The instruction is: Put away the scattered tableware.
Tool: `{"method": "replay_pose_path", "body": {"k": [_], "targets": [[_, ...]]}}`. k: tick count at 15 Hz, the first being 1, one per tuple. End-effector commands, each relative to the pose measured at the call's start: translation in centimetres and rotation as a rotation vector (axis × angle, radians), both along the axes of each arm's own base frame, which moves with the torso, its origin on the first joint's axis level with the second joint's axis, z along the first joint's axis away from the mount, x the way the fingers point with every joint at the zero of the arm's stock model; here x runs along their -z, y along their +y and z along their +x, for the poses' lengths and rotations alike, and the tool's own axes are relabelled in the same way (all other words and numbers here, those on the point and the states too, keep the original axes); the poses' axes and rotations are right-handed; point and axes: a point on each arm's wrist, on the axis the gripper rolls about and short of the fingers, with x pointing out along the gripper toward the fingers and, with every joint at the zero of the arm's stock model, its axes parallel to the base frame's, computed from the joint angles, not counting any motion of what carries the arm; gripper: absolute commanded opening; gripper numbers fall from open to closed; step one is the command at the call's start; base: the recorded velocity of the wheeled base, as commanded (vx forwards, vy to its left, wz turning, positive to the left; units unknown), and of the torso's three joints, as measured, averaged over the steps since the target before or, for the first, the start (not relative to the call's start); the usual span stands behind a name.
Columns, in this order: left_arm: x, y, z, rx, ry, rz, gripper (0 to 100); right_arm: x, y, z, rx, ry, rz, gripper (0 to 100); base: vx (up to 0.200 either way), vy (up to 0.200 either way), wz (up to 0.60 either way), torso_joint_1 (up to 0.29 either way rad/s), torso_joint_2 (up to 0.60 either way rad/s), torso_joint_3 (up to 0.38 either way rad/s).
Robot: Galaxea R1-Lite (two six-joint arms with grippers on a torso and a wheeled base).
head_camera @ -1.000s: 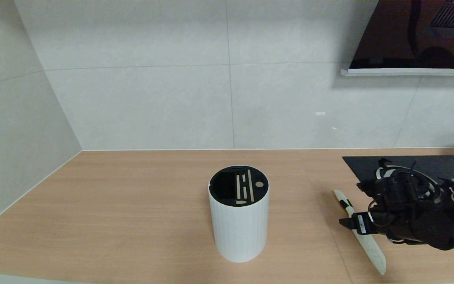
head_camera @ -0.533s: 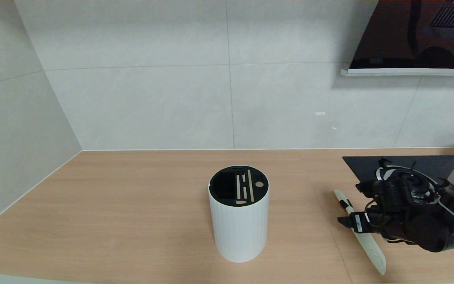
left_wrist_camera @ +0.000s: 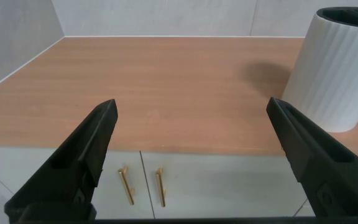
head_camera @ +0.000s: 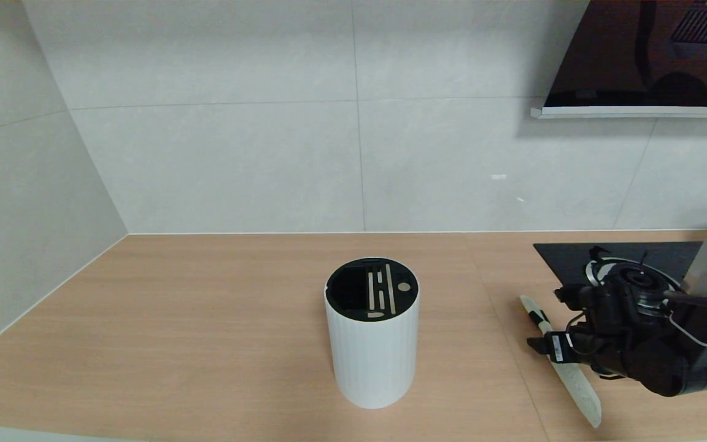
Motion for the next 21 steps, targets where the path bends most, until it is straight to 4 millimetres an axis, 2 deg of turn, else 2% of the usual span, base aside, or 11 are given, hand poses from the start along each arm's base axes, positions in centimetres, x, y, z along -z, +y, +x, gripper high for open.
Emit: {"method": "replay_pose_path", "body": {"k": [1, 7, 8, 13, 17, 20, 21], "targets": [[0.0, 0.0, 0.0, 0.0, 0.0, 0.0, 100, 0.0, -0.1, 0.0, 0.003, 0.0, 0.0, 100, 0.0, 0.0, 0.0, 0.0, 0.0, 0.0], [0.0, 0.0, 0.0, 0.0, 0.0, 0.0, 100, 0.1, -0.1, -0.1, 0.012, 0.004, -0.011, 100, 0.0, 0.0, 0.0, 0.0, 0.0, 0.0], [0.0, 0.0, 0.0, 0.0, 0.0, 0.0, 100, 0.1, -0.1, -0.2, 0.012, 0.007, -0.011, 0, 0.0, 0.0, 0.0, 0.0, 0.0, 0.0], [0.0, 0.0, 0.0, 0.0, 0.0, 0.0, 100, 0.3, -0.1, -0.7, -0.01, 0.026, -0.038, 0, 0.0, 0.0, 0.0, 0.0, 0.0, 0.0], [0.0, 0.0, 0.0, 0.0, 0.0, 0.0, 100, -0.3, -0.2, -0.6, -0.008, 0.006, -0.036, 0, 0.0, 0.0, 0.0, 0.0, 0.0, 0.0], [0.0, 0.0, 0.0, 0.0, 0.0, 0.007, 100, -2.6, -0.2, -1.1, 0.015, -0.059, -0.048, 0, 0.0, 0.0, 0.0, 0.0, 0.0, 0.0], [0.0, 0.0, 0.0, 0.0, 0.0, 0.009, 100, -4.3, -0.2, -1.5, 0.015, -0.107, -0.042, 0, 0.0, 0.0, 0.0, 0.0, 0.0, 0.0]]}}
